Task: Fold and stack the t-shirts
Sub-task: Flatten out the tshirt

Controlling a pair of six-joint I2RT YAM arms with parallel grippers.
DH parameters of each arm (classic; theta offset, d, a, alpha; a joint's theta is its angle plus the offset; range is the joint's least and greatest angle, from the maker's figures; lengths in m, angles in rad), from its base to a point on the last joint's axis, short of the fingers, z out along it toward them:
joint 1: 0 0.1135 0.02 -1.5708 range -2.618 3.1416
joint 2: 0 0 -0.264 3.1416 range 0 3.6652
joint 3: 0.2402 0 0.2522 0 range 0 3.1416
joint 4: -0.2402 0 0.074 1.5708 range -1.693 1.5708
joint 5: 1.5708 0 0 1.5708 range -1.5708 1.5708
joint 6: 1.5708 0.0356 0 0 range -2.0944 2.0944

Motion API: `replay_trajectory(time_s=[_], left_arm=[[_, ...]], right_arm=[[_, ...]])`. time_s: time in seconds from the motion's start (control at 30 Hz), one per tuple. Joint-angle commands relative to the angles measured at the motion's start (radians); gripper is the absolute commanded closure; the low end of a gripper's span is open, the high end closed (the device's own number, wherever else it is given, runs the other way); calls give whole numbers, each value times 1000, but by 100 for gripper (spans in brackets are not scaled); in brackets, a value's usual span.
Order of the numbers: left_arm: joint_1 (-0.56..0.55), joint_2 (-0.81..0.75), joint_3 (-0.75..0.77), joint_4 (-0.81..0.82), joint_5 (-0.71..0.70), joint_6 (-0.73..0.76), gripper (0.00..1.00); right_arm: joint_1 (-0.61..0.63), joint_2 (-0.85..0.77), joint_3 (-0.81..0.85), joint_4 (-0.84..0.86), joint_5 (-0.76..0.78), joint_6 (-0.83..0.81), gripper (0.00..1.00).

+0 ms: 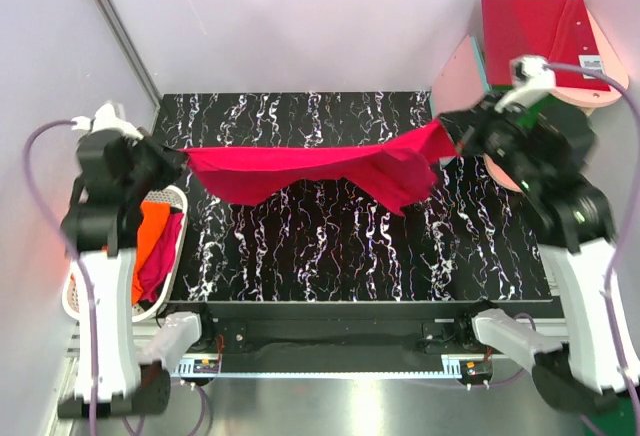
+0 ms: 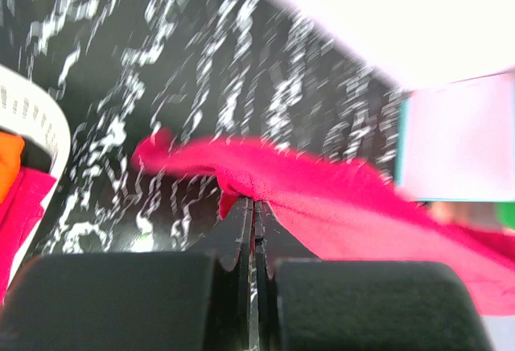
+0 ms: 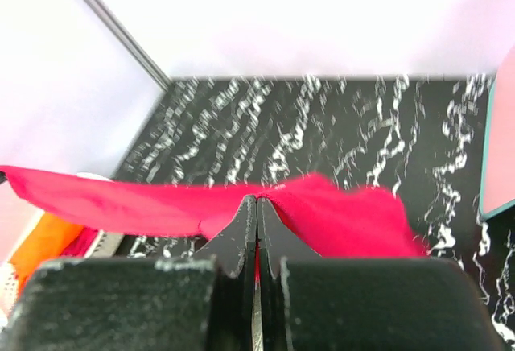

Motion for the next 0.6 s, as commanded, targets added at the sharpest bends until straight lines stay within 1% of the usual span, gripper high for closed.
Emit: replay_trajectory(time_s=[0.0,0.07,0.1,0.13,0.17,0.2,0.23,0.27,0.3,0.33,0.37,0.4,0.43,0.47,0.5,0.53,0.57], left_arm=[[-13,-143,83,36,-62,25,100],[-22,-147,143,27,-88,36,100],[-24,-140,207,20,-100,42,100],[-27,-124,240,18,-99,48,100],[-33,-85,307,9,-127,53,100],[-33,-66,329,13,-140,50,100],[-33,-40,347,16,-143,53,100],[-33,19,381,16,-151,54,100],[-33,55,392,24,-149,57,100],[-33,92,401,30,-137,66,100],[-31,182,419,29,-132,71,100],[-28,228,430,27,-108,76,100],[-27,277,438,27,-73,77,100],[-22,373,453,27,-50,74,100],[-21,421,461,20,-12,65,100],[-22,464,461,23,7,63,100],[-18,565,484,20,32,71,100]], right_arm=[[-1,-90,-21,10,-19,-32,100],[-1,-98,21,10,2,-43,100],[-1,-92,36,9,33,-69,100],[-1,-83,53,19,53,-81,100],[-3,-69,83,21,76,-98,100],[-3,-37,90,27,123,-120,100],[-1,-20,88,60,134,-132,100],[-1,-2,73,84,172,-156,100],[-1,41,61,142,233,-160,100],[-1,66,47,172,257,-172,100],[-3,96,33,202,278,-189,100],[-9,176,38,231,325,-190,100],[-14,222,44,252,326,-193,100],[-24,272,76,257,311,-195,100],[-40,378,97,269,280,-190,100],[-52,437,120,268,246,-184,100],[-58,556,186,265,217,-172,100]])
